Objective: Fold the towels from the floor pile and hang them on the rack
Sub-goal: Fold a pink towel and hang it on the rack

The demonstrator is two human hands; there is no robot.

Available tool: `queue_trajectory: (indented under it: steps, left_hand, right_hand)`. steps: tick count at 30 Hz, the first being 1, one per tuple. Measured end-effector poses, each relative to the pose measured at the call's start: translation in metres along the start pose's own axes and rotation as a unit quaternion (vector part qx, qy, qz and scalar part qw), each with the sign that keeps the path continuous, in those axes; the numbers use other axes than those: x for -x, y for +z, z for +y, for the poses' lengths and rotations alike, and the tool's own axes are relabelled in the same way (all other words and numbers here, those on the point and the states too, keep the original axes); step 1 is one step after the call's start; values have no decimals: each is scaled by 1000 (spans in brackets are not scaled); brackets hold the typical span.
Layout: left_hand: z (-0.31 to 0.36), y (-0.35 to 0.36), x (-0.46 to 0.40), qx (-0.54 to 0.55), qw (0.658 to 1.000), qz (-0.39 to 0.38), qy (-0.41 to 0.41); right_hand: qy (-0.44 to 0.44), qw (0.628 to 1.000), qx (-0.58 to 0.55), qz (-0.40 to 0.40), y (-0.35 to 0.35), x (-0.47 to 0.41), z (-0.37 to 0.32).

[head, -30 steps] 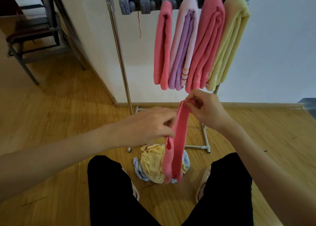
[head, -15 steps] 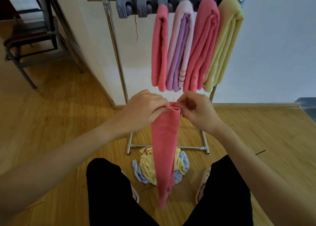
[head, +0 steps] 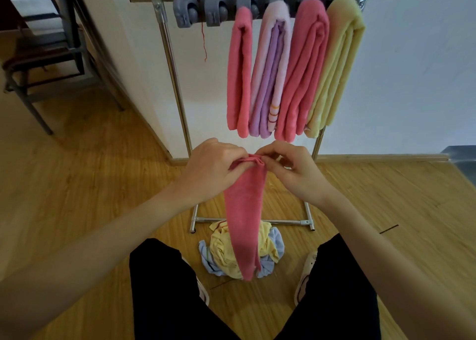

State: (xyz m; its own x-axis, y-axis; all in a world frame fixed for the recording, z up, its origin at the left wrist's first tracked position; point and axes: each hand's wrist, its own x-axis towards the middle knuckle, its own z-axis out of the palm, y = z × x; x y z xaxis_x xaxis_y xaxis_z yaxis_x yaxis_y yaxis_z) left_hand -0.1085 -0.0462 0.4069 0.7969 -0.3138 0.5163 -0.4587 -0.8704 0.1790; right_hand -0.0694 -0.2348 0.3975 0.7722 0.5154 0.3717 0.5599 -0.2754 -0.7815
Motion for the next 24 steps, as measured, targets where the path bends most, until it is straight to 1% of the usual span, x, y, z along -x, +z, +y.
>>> queue_trajectory:
  steps: [2,4,7,9,13,16,17,18,20,22,24]
  left_hand:
    - [1,-1,-4,-3,1000,22,-7]
    - [3,-2,-9,1,999,37,-14]
    - [7,-4,-17,13,999,37,-17]
    - [8,-8,-22,6,999,34,-5]
    - [7,-19,-30,32,999,32,31]
    - [4,-19,-23,57,995,66,46]
    - [2,-16,-16,62,994,84,36]
    - [0,-12,-6,72,992,99,8]
    - [-5,2,17,130,983,94,-87]
    - [-13,22,39,206,961,46,-180]
    - [-25,46,56,275,930,-34,-241]
  right_hand:
    - [-3,1000,-27,10,0,3,0]
    - [-22,999,-19,27,2,5,1]
    - [-55,996,13,73,4,5,5]
    - [-67,993,12,100,2,3,6]
    - [-44,988,-29,148,-2,-8,3]
    - [4,981,-57,188,2,-17,4]
    - [25,979,-69,188,4,-19,4]
    - [44,979,-81,183,6,-21,5]
    - [67,977,-101,177,9,-23,5]
    - [79,975,-111,176,11,-23,1]
    - [88,972,-128,176,13,-24,-4]
